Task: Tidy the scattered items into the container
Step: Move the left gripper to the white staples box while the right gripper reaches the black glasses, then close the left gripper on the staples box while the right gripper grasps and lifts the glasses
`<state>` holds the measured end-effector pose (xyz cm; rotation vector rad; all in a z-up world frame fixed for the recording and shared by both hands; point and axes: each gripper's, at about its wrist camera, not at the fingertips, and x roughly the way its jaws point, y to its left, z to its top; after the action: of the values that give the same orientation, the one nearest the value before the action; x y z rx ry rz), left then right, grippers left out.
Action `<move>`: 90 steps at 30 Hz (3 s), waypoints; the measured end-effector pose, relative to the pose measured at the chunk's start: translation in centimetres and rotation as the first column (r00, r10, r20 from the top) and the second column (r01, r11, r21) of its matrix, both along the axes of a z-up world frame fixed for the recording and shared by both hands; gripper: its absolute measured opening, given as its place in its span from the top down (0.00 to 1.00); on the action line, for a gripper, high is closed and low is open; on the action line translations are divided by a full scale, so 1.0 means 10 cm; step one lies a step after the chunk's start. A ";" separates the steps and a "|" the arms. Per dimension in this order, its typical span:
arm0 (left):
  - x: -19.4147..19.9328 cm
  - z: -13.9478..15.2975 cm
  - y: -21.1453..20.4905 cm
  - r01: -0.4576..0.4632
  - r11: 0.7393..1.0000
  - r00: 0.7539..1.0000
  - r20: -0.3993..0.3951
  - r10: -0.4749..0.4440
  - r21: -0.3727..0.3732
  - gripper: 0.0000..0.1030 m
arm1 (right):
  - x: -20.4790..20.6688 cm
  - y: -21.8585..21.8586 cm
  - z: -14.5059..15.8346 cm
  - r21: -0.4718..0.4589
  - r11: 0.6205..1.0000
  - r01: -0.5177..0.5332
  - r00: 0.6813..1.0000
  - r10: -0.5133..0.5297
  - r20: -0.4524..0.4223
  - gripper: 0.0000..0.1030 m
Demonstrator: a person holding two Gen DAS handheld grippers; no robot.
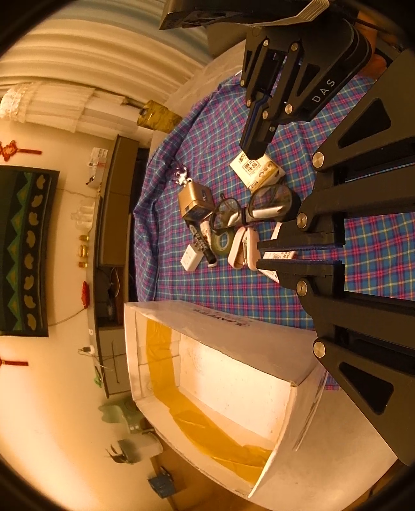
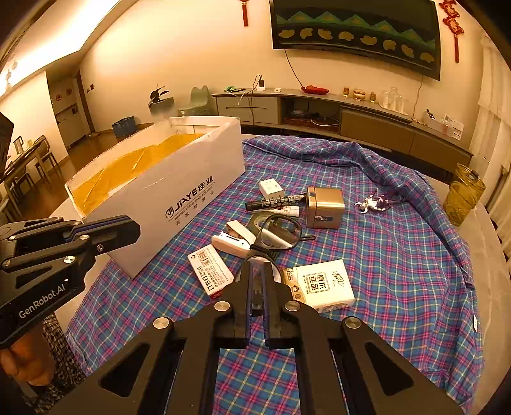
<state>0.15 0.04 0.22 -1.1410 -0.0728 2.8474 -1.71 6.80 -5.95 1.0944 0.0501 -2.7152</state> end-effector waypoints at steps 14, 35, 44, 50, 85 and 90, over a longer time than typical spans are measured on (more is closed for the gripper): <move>-0.09 -0.13 -0.04 -0.028 1.000 0.999 0.037 0.027 0.012 0.54 | -0.06 0.17 -0.05 -0.036 0.998 0.051 0.998 -0.050 0.023 0.39; -0.41 -0.72 -0.24 -0.014 0.995 0.983 0.183 -0.005 0.102 0.54 | -0.43 0.22 -0.57 -0.135 0.991 0.015 0.977 0.015 0.213 0.39; -0.53 -0.84 -0.27 -0.034 0.975 0.971 0.238 -0.020 0.221 0.51 | -0.88 0.16 -0.53 -0.136 0.987 -0.087 0.966 0.117 0.232 0.34; -0.60 -0.95 -0.19 -0.042 0.974 0.962 0.273 -0.021 0.223 0.50 | -1.21 -0.15 -0.88 0.022 0.985 -0.173 0.945 0.160 0.286 0.34; -0.75 -1.00 0.06 0.005 0.998 0.978 0.207 -0.020 0.069 0.62 | -1.05 0.33 -0.84 -0.232 0.973 -0.003 0.959 0.069 0.276 0.61; -0.63 -0.78 -0.01 0.015 0.998 0.990 0.141 -0.023 0.060 0.62 | -0.90 0.33 -0.79 -0.251 0.968 -0.007 0.967 0.070 0.243 0.61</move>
<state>-6.17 -0.02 -7.62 -1.3228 -0.1514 2.7242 -10.69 10.08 -13.87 1.3297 -0.2970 -2.4428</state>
